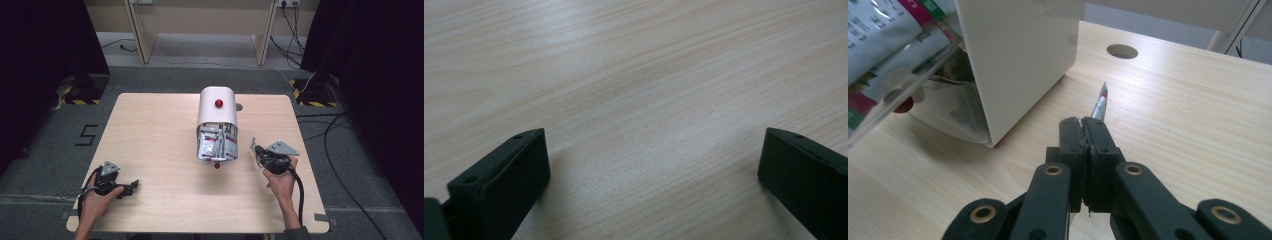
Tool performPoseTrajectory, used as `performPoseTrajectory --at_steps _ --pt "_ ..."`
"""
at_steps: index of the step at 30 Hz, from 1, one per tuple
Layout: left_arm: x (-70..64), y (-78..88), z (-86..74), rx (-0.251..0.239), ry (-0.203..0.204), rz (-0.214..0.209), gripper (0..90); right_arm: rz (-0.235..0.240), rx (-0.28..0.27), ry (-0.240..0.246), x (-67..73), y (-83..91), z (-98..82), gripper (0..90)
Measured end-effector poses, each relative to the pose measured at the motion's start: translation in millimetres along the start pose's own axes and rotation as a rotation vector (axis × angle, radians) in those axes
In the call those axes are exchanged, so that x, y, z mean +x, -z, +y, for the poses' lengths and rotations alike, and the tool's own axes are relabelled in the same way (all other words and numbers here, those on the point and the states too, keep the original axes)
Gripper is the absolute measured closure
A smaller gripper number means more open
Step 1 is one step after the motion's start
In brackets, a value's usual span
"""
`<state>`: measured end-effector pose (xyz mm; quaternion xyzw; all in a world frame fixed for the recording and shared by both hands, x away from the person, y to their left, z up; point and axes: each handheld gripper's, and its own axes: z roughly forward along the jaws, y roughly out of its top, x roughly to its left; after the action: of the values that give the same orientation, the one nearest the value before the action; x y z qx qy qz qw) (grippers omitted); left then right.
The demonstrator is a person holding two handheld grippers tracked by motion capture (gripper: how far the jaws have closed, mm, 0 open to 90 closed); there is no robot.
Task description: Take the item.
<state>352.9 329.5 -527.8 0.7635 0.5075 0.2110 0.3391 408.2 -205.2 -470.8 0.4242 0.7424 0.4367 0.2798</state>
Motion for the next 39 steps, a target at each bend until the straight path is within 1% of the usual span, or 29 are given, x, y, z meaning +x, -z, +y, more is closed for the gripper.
performPoseTrajectory --at_steps 2,8,15,17,22,25,34,39 --pt "0.0 0.0 0.0 0.000 0.000 0.000 0.0 0.002 0.007 -0.003 -0.9 -1.8 -1.7 88.4" --pt "0.0 0.0 0.0 0.000 0.000 0.000 0.0 0.004 0.024 -0.034 -5.8 -8.4 -10.1 88.3" --pt "0.0 0.0 0.0 0.000 0.000 0.000 0.0 -0.007 0.027 -0.054 -12.1 -8.9 -12.6 87.9" --pt "0.0 0.0 0.0 0.000 0.000 0.000 0.0 -0.015 0.027 -0.058 -13.3 -8.9 -12.8 87.7" --pt "0.0 0.0 0.0 0.000 0.000 0.000 0.0 -0.037 0.033 -0.047 -15.5 -9.4 -13.2 87.1" --pt "0.0 0.0 0.0 0.000 0.000 0.000 0.0 -0.045 0.036 -0.049 -18.4 -10.0 -13.9 86.7" --pt "0.0 0.0 0.0 0.000 0.000 0.000 0.0 -0.072 0.036 -0.069 -26.8 -13.3 -16.1 85.5" --pt "0.0 0.0 0.0 0.000 0.000 0.000 0.0 -0.087 0.048 -0.082 -32.1 -16.2 -18.6 84.1"
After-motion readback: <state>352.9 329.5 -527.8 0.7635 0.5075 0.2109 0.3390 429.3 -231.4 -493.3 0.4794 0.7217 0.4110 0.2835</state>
